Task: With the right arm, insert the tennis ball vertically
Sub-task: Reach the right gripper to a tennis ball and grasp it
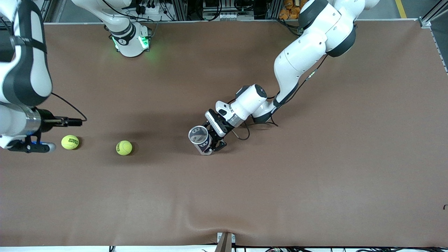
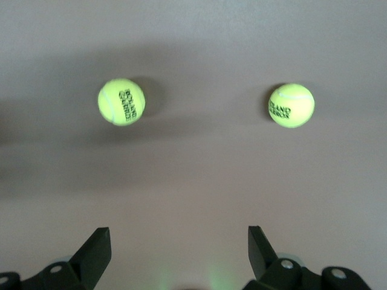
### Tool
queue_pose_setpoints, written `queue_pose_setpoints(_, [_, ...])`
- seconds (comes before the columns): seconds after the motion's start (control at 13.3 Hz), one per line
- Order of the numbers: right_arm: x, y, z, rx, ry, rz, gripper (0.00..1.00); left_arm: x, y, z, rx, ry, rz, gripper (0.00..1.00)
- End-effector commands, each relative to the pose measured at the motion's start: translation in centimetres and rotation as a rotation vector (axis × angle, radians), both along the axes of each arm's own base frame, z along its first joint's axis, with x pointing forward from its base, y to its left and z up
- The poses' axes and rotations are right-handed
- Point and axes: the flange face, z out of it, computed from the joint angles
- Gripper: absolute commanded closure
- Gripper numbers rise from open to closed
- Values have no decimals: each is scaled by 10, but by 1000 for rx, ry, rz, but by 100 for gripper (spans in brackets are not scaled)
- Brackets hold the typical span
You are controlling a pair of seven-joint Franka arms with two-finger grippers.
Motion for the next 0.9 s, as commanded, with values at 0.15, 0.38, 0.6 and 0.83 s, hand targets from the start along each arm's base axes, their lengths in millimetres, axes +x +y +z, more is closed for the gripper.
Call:
queue_pose_setpoints(0.15, [-14, 34, -79, -26, -74, -99, 0, 5, 5, -5, 1, 2, 17, 31])
queue_pose_setpoints(0.38, [-25, 67, -126, -38, -136, -113, 0, 5, 4, -4, 0, -2, 14, 31])
queue_pose_setpoints(0.6, [-23, 78, -153, -47, -135, -123, 0, 5, 4, -4, 1, -1, 13, 31])
queue_pose_setpoints(0.83, [-24, 83, -183, -44, -175, -117, 0, 4, 3, -4, 1, -1, 12, 31])
